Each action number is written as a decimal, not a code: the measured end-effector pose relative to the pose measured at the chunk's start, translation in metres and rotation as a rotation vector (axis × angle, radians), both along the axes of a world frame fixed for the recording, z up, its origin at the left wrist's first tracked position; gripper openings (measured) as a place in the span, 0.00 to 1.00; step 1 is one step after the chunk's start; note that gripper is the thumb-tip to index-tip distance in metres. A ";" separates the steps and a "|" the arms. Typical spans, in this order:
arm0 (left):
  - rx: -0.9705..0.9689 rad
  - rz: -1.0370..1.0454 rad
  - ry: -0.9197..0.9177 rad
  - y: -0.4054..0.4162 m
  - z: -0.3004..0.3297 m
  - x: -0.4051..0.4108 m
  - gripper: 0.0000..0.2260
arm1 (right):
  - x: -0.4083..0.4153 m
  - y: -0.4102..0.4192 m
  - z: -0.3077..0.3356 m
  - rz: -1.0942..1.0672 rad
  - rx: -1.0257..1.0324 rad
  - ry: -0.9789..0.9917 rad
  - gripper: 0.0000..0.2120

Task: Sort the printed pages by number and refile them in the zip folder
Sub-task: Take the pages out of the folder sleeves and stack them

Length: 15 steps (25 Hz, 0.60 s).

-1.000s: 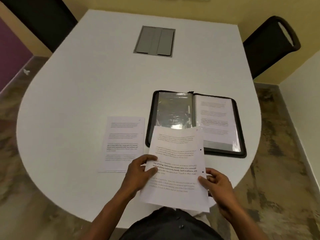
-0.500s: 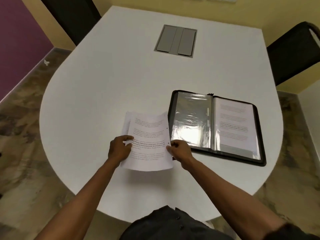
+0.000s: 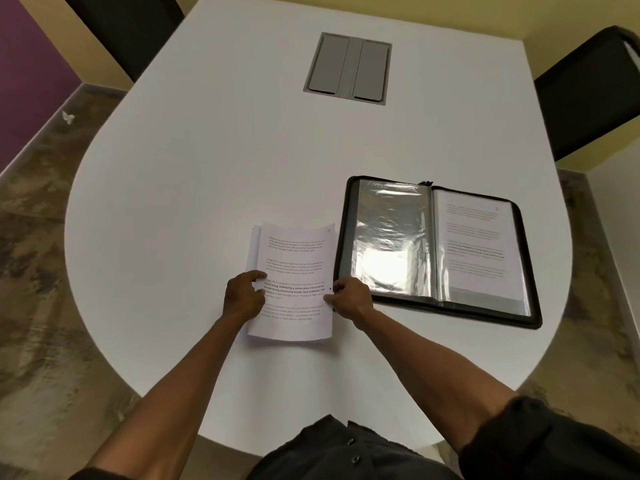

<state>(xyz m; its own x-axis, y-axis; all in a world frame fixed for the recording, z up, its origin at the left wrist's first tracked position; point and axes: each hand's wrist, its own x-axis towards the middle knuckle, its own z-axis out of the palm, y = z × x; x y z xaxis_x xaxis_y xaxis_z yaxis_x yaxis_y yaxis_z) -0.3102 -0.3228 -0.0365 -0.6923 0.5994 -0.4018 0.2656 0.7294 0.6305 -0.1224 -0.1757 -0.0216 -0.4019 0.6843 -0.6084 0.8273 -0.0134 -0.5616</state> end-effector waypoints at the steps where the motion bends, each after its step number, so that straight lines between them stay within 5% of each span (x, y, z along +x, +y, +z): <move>1: -0.002 -0.007 -0.010 0.000 -0.004 -0.001 0.17 | -0.001 0.000 -0.002 0.004 -0.036 -0.006 0.09; 10: 0.012 0.006 0.049 0.000 -0.023 0.001 0.20 | 0.011 -0.003 0.002 0.262 0.021 -0.064 0.21; 15: -0.132 -0.023 0.011 -0.004 -0.037 0.006 0.29 | 0.026 -0.005 0.001 0.367 0.025 -0.107 0.31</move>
<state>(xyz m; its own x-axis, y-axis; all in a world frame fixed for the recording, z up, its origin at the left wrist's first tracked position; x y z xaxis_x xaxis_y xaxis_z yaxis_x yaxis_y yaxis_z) -0.3042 -0.3272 -0.0731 -0.6836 0.5578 -0.4708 0.2894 0.7992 0.5268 -0.0961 -0.1806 -0.0208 -0.5582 0.5215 -0.6453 0.8284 0.3072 -0.4683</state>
